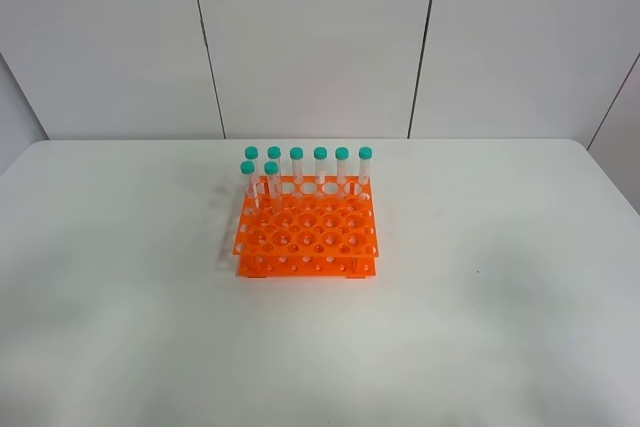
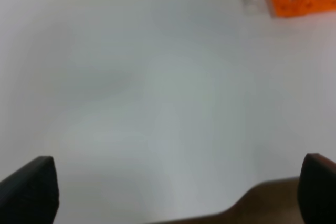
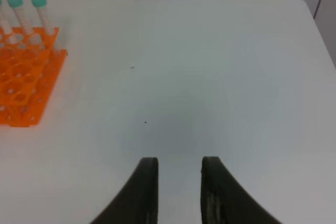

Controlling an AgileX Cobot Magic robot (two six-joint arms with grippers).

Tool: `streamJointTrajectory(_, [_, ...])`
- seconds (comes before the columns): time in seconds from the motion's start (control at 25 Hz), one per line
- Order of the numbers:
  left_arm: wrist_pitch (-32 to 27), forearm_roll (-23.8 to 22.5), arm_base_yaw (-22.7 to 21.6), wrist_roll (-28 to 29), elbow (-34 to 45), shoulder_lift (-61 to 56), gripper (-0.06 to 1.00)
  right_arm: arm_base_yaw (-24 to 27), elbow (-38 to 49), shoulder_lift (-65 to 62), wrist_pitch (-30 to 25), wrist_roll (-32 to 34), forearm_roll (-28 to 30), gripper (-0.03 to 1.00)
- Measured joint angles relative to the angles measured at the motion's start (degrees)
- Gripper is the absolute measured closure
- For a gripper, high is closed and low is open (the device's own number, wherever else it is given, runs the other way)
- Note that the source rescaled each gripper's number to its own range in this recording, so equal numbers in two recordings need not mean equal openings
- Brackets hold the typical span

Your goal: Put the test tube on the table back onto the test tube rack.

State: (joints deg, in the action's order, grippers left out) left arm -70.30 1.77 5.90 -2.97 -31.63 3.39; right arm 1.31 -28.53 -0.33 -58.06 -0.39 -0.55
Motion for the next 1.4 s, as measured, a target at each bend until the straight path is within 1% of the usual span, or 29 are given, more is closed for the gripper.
streamJointTrajectory(0.24, [0.0,0.0,0.0,0.0,0.0,-3.6,-0.06,0.0,0.0,0.0,0.0,0.0,0.0,0.67])
streamJointTrajectory(1.4, [0.0,0.0,0.0,-0.1,0.0,-3.7,-0.06,0.0,0.0,0.0,0.0,0.0,0.0,0.67])
